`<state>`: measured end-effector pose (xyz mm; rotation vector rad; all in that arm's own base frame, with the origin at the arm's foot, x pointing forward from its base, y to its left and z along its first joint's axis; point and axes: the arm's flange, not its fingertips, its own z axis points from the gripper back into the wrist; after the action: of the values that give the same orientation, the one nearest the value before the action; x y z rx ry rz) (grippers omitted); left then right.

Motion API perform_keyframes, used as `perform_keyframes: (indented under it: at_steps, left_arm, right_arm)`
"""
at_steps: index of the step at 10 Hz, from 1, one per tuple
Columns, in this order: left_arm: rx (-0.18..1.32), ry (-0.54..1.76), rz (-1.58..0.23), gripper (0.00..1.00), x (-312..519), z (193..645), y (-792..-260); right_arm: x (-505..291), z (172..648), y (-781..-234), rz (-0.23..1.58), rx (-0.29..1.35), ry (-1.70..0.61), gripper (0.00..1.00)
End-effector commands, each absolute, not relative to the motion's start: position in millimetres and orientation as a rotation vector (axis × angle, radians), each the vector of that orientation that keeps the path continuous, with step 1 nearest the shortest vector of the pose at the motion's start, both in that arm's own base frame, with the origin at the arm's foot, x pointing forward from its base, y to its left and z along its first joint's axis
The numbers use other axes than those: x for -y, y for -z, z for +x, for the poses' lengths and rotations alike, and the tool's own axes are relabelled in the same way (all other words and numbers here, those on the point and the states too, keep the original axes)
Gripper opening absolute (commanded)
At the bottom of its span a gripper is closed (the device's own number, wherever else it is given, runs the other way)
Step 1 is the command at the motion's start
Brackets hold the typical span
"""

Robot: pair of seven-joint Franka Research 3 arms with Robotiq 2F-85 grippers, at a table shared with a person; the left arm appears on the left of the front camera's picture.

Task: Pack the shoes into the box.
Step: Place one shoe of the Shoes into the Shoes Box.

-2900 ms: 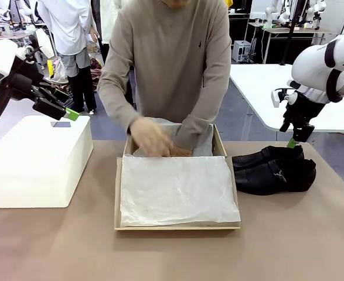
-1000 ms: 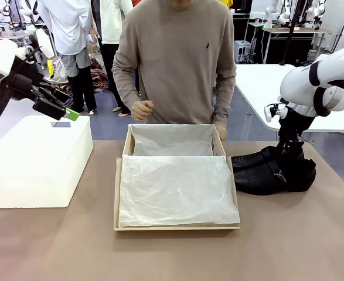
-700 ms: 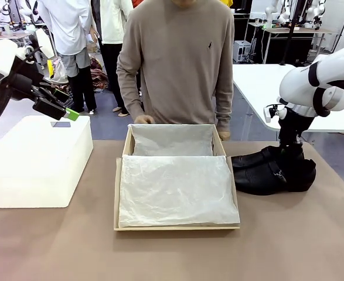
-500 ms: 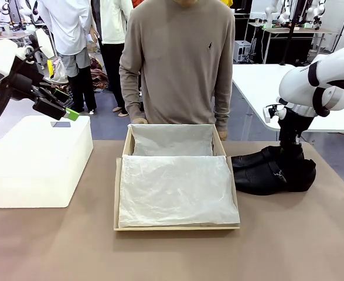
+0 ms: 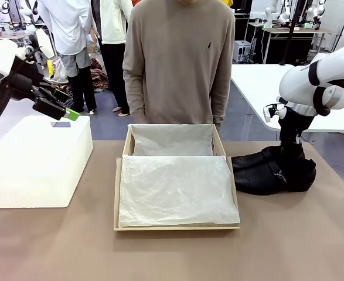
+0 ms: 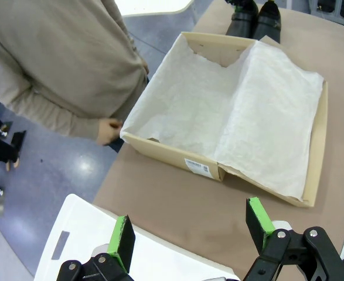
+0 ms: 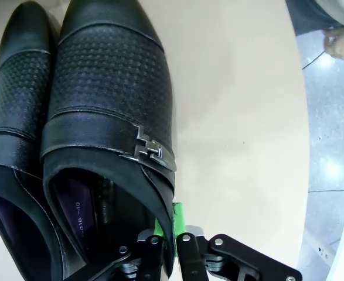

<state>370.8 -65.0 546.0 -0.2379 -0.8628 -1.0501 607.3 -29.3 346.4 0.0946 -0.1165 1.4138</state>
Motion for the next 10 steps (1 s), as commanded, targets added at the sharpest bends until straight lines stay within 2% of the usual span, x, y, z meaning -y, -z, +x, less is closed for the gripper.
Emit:
perform_keyframes:
  at_steps: [1,4,10]
  left_arm:
    - [0.871,1.063,-0.253,1.00,63.2,371.6,-544.7]
    - [0.871,1.063,-0.253,1.00,63.2,371.6,-544.7]
    - [0.871,1.063,-0.253,1.00,63.2,371.6,-544.7]
  right_arm:
    - [32.3,611.9,-378.1,0.086,0.132,-1.349,0.00]
    - [36.0,616.7,-426.5,0.119,0.109,-1.287,0.00]
    - [-6.6,596.2,-518.9,0.055,0.031,-1.292,0.00]
